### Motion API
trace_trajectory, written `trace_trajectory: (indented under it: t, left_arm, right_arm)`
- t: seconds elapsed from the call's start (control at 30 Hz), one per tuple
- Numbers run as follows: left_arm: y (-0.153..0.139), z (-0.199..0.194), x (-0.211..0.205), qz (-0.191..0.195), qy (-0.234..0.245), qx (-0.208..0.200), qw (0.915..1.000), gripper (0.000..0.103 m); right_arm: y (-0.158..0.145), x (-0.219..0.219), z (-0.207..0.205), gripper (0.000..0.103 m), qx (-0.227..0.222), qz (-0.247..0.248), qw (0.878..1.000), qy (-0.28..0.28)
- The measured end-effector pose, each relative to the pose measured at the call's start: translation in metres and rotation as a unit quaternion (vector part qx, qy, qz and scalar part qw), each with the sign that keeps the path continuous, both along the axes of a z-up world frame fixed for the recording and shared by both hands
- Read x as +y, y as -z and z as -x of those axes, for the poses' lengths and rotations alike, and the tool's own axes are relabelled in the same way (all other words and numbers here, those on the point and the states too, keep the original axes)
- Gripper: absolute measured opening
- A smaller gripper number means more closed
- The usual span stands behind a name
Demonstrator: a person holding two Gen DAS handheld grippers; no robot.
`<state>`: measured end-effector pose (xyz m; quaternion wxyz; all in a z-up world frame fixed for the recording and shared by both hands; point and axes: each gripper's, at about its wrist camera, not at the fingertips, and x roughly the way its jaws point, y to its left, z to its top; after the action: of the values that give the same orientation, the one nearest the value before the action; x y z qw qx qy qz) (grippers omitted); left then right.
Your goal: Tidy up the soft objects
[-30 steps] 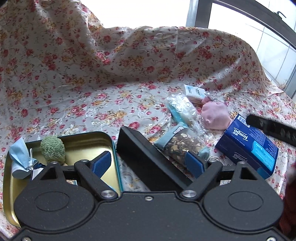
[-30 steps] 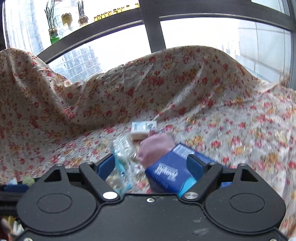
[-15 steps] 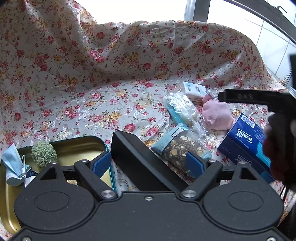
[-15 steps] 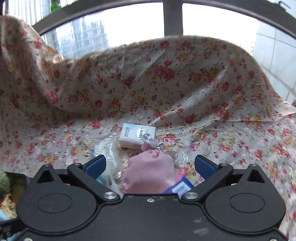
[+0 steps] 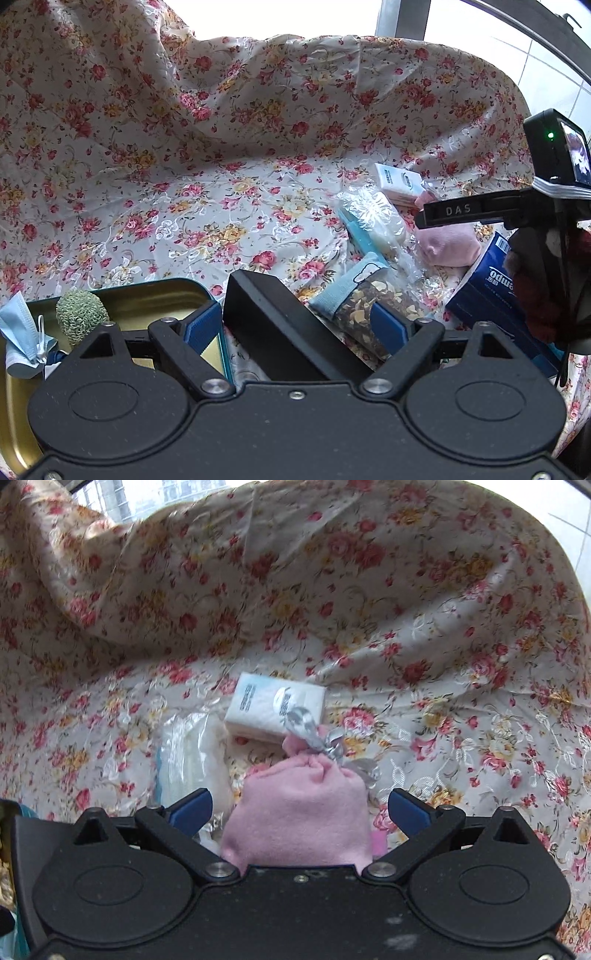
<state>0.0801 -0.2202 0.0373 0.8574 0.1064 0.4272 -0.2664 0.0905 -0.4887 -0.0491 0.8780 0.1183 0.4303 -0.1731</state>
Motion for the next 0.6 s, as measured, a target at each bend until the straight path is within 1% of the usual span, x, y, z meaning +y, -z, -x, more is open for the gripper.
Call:
trace_trajectory:
  t: [0.1, 0.17, 0.2, 0.23, 0.27, 0.3, 0.37, 0.4, 0.53, 0.6]
  left_arm:
    - [0.001, 0.0, 0.0, 0.0, 0.001, 0.002, 1.0, 0.084]
    - [0.0, 0.001, -0.001, 0.001, 0.003, 0.002, 1.0, 0.084]
    - [0.0, 0.002, -0.001, 0.001, 0.003, 0.001, 1.0, 0.084]
    - [0.0, 0.002, -0.001, 0.0, 0.004, 0.001, 1.0, 0.084]
    - [-0.001, 0.002, -0.001, 0.0, 0.004, 0.001, 1.0, 0.084]
    - [-0.001, 0.002, -0.001, 0.0, 0.004, 0.001, 1.0, 0.084]
    - [-0.001, 0.002, -0.001, -0.001, 0.004, 0.002, 1.0, 0.084]
    - [-0.001, 0.003, -0.001, -0.001, 0.005, 0.002, 1.0, 0.084]
    - [-0.001, 0.004, -0.002, -0.002, 0.009, 0.003, 1.0, 0.084]
    - [-0.001, 0.005, -0.003, -0.003, 0.01, 0.002, 0.9999, 0.084]
  right_arm:
    - [0.004, 0.002, -0.005, 0.102, 0.015, 0.01, 1.0, -0.009]
    - [0.009, 0.002, -0.007, 0.099, 0.026, 0.009, 1.0, -0.014]
    - [0.011, 0.002, -0.008, 0.097, 0.033, 0.008, 0.999, -0.016]
    - [0.014, 0.002, -0.009, 0.09, 0.038, 0.005, 0.999, -0.018]
    - [0.016, 0.003, -0.01, 0.087, 0.039, 0.002, 0.999, -0.022]
    - [0.017, 0.002, -0.011, 0.085, 0.039, 0.001, 0.999, -0.021]
    - [0.015, 0.0, -0.01, 0.076, 0.034, -0.005, 0.999, -0.017]
    - [0.013, -0.002, -0.009, 0.075, 0.031, -0.01, 0.999, -0.015]
    - [0.007, -0.018, -0.002, 0.073, 0.009, -0.049, 0.999, 0.008]
    - [0.003, -0.024, 0.003, 0.072, -0.003, -0.06, 0.998, 0.02]
